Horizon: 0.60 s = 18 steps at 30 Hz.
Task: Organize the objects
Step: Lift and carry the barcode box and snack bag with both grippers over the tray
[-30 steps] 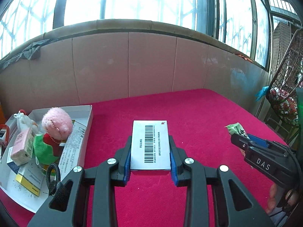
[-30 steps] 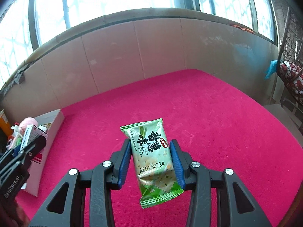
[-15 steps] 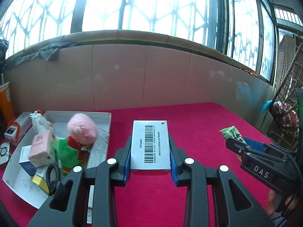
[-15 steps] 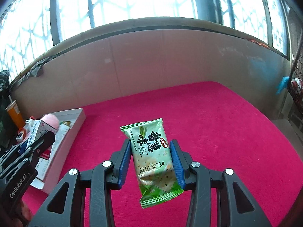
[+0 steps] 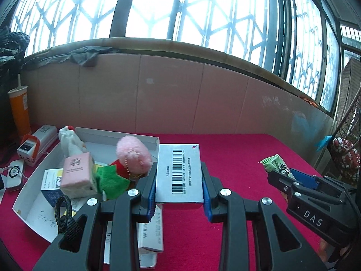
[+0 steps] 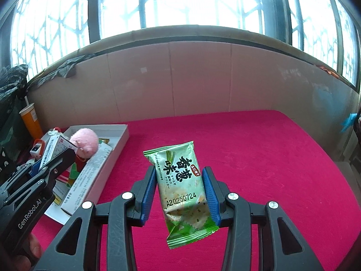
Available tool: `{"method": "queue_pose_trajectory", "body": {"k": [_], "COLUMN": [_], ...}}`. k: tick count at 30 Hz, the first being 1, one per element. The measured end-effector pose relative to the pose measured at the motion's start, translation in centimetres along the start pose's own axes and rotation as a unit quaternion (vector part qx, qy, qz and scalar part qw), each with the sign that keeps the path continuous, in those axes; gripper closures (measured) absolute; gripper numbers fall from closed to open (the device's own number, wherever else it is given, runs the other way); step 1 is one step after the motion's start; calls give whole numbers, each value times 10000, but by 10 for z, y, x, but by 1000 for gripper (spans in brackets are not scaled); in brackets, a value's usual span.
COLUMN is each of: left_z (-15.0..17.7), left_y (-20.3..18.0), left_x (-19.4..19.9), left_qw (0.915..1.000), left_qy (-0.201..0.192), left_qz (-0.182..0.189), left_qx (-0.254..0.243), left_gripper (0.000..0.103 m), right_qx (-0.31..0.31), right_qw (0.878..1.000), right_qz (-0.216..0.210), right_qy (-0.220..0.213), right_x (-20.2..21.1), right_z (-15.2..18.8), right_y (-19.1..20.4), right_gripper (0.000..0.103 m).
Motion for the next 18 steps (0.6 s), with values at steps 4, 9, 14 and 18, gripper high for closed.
{"method": "queue_pose_trajectory", "body": {"k": [4, 9, 14, 18], "left_z": [0, 0, -1, -2], "left_y": [10, 22, 34, 42], "left_x": [2, 5, 8, 10], "left_qw": [10000, 9998, 9995, 9992], "left_qy": [-15, -36, -64, -87], "left_qz": [-17, -45, -69, -80], "left_qx": [90, 208, 304, 371], "left_gripper": [72, 72, 72, 72], "right_qx": [106, 264, 359, 463], "right_qw": [9999, 9996, 9994, 9989], "right_qz": [-14, -25, -29, -40], "right_qy": [2, -5, 0, 8], "right_x": [1, 2, 2, 2], "right_z": [-2, -5, -6, -7], "right_y": [11, 28, 39, 50], "right_gripper": [58, 58, 58, 58]}}
Point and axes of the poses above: each gripper's, at about its wrist camera, not at the fingertips, and x roughly against the way its jaws point, y to its left, z to its underside, the point moved 10 cm from there along -x, roughly the way its jaws point, and after that the axes turned 3 degrees about y, right-handed, at the moved point
